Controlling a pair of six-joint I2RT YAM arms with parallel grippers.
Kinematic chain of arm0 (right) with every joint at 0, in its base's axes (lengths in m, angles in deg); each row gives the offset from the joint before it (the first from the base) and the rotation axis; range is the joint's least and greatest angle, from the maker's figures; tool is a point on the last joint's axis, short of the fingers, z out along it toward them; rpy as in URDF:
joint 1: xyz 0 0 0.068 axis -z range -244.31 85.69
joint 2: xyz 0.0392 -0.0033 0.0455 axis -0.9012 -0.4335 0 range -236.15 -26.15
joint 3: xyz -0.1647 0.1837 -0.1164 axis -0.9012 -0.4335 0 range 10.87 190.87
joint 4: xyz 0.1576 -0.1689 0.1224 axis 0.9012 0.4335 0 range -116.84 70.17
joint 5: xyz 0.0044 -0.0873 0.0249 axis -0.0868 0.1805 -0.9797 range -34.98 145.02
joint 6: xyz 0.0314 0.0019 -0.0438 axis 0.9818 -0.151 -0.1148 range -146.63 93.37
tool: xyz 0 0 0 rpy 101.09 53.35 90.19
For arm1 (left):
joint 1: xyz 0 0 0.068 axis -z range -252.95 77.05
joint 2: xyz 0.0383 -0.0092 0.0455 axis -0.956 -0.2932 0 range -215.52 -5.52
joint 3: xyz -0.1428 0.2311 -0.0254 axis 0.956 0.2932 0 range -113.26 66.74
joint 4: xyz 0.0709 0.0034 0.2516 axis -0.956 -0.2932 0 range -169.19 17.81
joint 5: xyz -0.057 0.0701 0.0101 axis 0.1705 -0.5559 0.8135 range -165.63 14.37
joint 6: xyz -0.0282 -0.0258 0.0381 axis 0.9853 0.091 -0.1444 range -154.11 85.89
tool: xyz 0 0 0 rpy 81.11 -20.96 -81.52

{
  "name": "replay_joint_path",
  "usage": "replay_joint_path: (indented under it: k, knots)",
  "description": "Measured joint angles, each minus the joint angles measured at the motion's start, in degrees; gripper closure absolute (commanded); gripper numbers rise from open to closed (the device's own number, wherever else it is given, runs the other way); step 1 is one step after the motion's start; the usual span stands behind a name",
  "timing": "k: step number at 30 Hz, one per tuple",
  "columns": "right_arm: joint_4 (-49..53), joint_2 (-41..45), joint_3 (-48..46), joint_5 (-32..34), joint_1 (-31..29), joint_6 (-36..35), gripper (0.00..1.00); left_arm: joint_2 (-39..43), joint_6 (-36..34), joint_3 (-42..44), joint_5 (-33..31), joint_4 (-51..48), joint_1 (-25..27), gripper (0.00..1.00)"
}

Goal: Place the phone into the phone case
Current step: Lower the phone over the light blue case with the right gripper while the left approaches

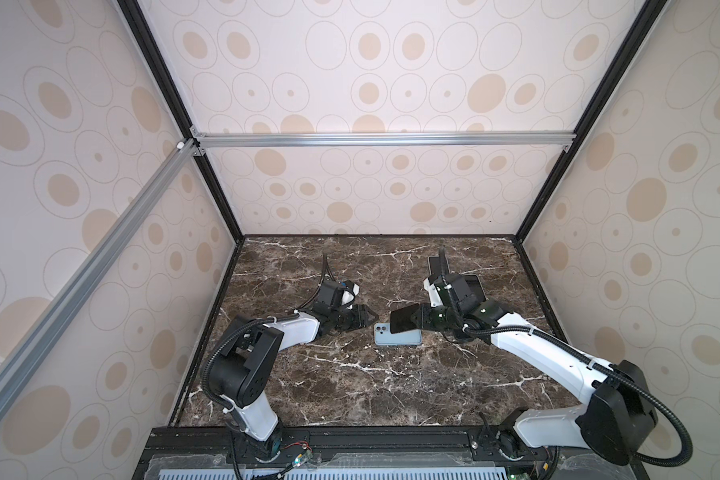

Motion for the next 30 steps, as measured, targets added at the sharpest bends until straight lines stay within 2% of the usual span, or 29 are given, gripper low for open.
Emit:
replay_joint_path:
  k: [8,30]
  knots:
    - [-2.64,-5.05,-0.07,-6.84,0.26,2.25,1.00,-2.32,0.76,0.00,2.14,0.96,1.29,0.44]
    - [-7.61,-6.69,-3.10,-12.15,3.80,4.15,1.00,-3.65,0.94,-0.02,3.02,0.92,1.73,0.44]
